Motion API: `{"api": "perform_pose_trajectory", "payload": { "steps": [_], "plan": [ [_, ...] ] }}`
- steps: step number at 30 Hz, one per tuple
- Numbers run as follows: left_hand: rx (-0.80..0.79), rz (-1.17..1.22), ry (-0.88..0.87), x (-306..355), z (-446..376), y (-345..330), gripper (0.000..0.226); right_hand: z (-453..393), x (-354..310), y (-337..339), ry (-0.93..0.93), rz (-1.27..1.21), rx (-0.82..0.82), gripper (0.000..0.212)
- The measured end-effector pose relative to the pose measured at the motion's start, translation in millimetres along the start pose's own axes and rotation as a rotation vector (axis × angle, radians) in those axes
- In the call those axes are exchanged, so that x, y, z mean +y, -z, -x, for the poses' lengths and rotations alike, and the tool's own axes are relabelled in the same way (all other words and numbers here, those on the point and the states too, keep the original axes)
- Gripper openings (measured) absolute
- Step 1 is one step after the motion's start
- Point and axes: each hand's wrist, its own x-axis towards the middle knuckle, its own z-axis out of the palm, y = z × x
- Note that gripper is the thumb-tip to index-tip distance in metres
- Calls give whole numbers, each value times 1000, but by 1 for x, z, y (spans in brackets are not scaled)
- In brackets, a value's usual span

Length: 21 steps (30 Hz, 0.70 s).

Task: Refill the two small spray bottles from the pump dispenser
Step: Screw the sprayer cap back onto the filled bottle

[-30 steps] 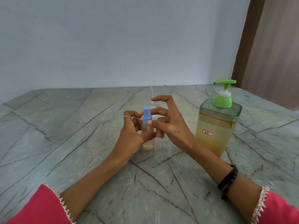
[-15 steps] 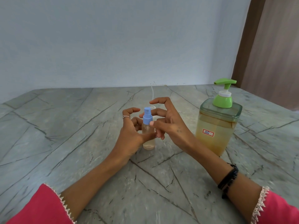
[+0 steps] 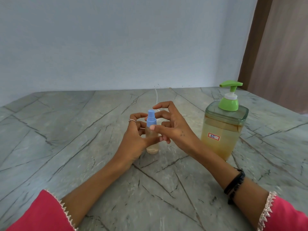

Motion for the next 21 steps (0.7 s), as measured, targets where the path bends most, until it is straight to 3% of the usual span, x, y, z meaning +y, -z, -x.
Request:
{"api": "perform_pose_trajectory", "payload": {
  "steps": [7, 16, 21],
  "plan": [
    [-34, -89, 36, 3, 3, -1, 33, -2, -3, 4, 8, -46, 1, 38],
    [-1, -82, 39, 3, 4, -1, 31, -4, 0, 2, -2, 0, 93, 44],
    [-37, -88, 36, 5, 5, -5, 31, 2, -4, -4, 111, 223, 256, 28]
  ]
}}
